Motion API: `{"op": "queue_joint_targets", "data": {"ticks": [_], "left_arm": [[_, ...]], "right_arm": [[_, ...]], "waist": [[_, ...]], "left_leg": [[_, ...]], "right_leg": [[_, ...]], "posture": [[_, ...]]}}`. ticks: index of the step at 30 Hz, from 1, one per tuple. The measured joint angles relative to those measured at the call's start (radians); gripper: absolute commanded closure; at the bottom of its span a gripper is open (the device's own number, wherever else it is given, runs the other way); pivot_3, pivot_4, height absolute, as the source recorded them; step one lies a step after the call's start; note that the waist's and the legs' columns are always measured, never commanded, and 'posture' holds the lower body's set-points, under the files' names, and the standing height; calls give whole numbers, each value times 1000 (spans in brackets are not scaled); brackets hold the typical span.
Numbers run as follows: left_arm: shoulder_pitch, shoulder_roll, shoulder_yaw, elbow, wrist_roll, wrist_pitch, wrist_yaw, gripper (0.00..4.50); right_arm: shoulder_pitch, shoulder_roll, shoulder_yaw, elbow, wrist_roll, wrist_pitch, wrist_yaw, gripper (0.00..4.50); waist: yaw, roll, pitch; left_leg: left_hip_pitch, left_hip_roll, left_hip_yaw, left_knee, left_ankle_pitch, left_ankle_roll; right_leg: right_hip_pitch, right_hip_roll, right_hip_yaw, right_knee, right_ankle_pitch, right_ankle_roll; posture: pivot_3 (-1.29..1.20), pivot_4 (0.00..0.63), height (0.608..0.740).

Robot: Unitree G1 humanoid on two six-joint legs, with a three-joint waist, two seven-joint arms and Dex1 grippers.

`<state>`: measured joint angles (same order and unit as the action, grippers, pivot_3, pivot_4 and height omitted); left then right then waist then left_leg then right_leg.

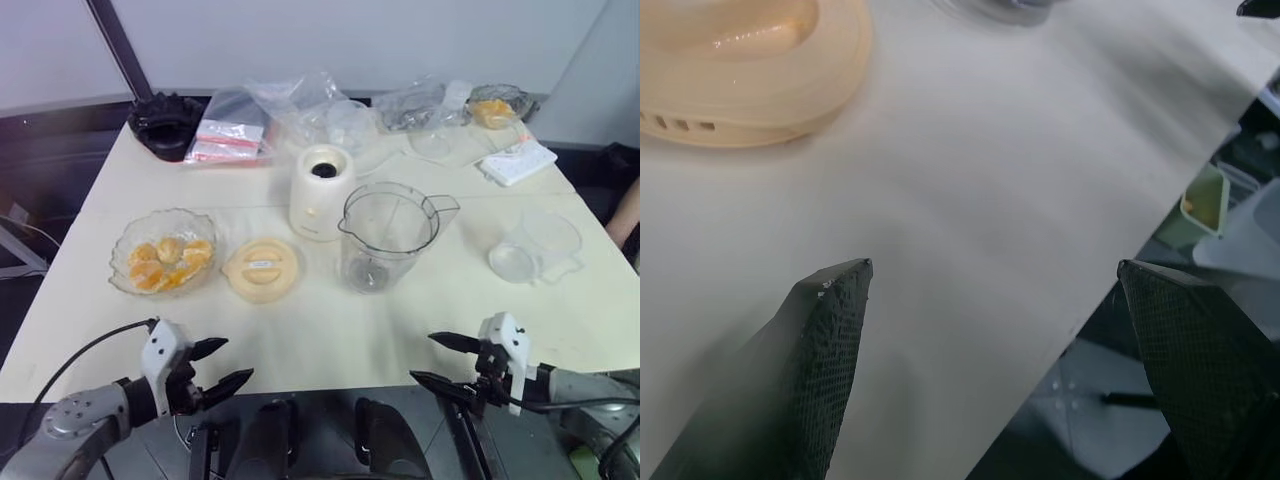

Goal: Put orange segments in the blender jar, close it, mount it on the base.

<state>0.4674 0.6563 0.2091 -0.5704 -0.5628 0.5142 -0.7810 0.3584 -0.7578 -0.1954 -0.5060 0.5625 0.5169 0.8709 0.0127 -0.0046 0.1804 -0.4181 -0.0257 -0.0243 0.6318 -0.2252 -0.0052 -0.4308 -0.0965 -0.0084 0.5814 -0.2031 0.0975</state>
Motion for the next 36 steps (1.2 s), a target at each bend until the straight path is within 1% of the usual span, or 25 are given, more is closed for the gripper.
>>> {"op": "queue_joint_targets", "data": {"ticks": [13,19,31,34,36], "left_arm": [[-21,8,3,-3,-1,9,20,376],[-31,9,4,-3,-1,9,25,376],[-65,28,9,-2,6,22,30,376],[-94,28,31,7,-9,67,66,376],[-152,28,69,43,-44,122,104,376]], "right_arm": [[-16,3,7,-1,0,0,-20,85],[-28,37,32,-13,0,0,-54,85],[-59,53,58,-23,-2,0,-92,85],[-65,56,65,-24,-3,0,-102,85],[-66,65,72,-27,-9,1,-112,85]], "waist": [[0,0,0],[0,0,0],[0,-1,-1],[0,-1,-1],[2,-2,-1]], "left_leg": [[1,1,2,1,0,0],[2,1,2,1,0,0],[4,1,3,1,0,0],[4,1,3,1,0,0],[5,1,2,2,1,1]], "right_leg": [[1,0,0,0,0,0],[1,1,0,0,0,0],[3,1,0,1,0,0],[3,1,0,1,0,0],[3,1,0,3,0,0]], "posture": [[0,150,740],[0,150,740],[0,150,740],[0,150,740],[0,150,740]]}}
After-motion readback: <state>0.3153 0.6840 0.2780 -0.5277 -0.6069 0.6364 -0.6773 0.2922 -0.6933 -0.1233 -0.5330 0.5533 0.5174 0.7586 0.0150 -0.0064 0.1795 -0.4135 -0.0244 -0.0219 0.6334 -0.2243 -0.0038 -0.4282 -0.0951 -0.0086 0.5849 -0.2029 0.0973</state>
